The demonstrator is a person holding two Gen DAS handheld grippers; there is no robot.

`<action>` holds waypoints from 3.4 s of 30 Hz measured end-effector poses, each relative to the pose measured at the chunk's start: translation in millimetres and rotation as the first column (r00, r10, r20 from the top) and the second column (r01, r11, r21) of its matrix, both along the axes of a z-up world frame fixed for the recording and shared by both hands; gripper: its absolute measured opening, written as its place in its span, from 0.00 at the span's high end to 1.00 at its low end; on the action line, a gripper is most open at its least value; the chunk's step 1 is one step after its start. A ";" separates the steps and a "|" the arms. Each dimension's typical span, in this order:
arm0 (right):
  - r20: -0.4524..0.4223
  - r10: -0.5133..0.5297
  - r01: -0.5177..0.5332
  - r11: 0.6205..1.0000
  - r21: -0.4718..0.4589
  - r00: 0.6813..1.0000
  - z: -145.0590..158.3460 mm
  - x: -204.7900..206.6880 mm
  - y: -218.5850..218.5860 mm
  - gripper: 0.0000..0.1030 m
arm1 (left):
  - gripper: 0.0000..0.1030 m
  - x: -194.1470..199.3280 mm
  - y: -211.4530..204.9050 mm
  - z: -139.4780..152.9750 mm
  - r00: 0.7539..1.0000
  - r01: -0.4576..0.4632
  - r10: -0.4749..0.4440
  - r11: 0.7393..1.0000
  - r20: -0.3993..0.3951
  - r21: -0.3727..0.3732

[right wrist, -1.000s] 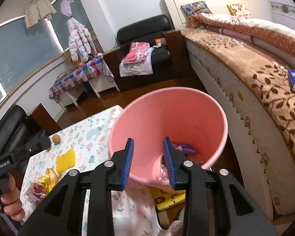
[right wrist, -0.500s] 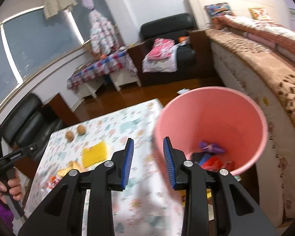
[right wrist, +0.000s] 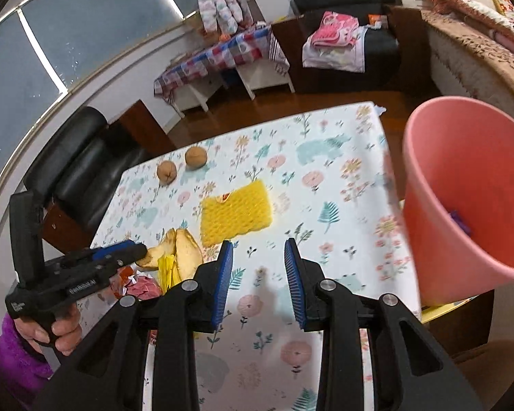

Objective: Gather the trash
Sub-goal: 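Move both open tools back over the table toward the yellow items, then grasp the golden chip with the left tool while the right tool grasps the yellow mesh sleeve, then carry the golden chip and yellow mesh sleeve over the pink bucket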

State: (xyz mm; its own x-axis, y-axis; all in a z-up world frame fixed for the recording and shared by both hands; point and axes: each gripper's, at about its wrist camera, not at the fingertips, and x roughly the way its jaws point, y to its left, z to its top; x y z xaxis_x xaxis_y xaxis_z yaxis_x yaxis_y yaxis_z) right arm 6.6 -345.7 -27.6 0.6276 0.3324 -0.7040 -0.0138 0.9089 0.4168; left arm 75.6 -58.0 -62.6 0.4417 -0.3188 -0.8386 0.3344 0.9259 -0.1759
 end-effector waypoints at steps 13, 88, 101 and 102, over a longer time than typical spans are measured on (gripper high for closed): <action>-0.120 0.011 0.006 0.990 0.138 0.993 -28.6 40.1 24.1 0.57 | 0.95 -11.1 37.7 2.7 0.997 -0.068 0.071 0.993 0.030 -0.095; 0.224 -0.376 0.401 0.913 -0.078 0.899 37.9 -64.4 -160.6 0.92 | 0.95 -25.7 -175.2 93.5 0.964 0.216 -0.182 0.962 0.196 -0.167; 0.213 -0.417 0.446 0.888 -0.111 0.884 20.5 -65.2 -194.8 0.92 | 0.95 -9.2 -271.2 79.0 0.950 0.274 -0.252 0.956 0.187 -0.106; 0.212 -0.420 0.448 0.888 -0.106 0.882 19.7 -65.3 -196.4 0.92 | 0.95 -8.4 -274.0 76.3 0.950 0.276 -0.255 0.956 0.183 -0.101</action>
